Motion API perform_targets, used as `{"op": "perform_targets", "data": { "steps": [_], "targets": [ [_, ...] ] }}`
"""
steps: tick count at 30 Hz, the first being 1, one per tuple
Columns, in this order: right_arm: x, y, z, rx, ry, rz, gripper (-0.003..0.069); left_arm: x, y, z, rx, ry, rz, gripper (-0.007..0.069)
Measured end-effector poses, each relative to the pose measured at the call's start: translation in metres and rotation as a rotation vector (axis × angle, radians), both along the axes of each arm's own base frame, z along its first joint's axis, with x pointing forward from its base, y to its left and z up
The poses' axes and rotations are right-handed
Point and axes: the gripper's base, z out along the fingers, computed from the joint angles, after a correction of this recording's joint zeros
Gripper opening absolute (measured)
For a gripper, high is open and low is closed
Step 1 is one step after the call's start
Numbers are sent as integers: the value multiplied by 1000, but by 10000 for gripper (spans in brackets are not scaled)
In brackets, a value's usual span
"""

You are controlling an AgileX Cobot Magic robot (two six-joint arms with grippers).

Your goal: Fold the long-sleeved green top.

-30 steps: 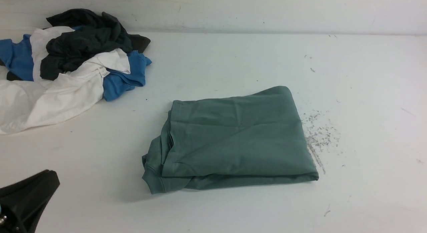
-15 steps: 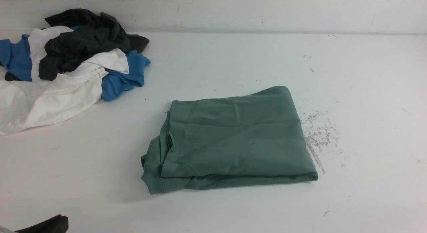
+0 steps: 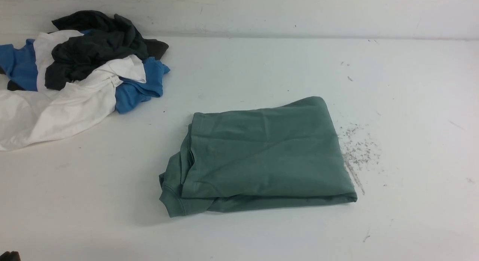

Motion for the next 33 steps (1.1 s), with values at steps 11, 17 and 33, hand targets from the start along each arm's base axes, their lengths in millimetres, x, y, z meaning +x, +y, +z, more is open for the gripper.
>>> {"op": "perform_targets", "data": {
  "steps": [11, 17, 33],
  "targets": [
    [0, 0, 0, 0, 0, 0, -15, 0, -1, 0, -2, 1, -25, -3],
    [0, 0, 0, 0, 0, 0, -15, 0, -1, 0, -3, 1, -25, -3],
    [0, 0, 0, 0, 0, 0, -15, 0, -1, 0, -3, 1, -25, -3]
  ]
}}
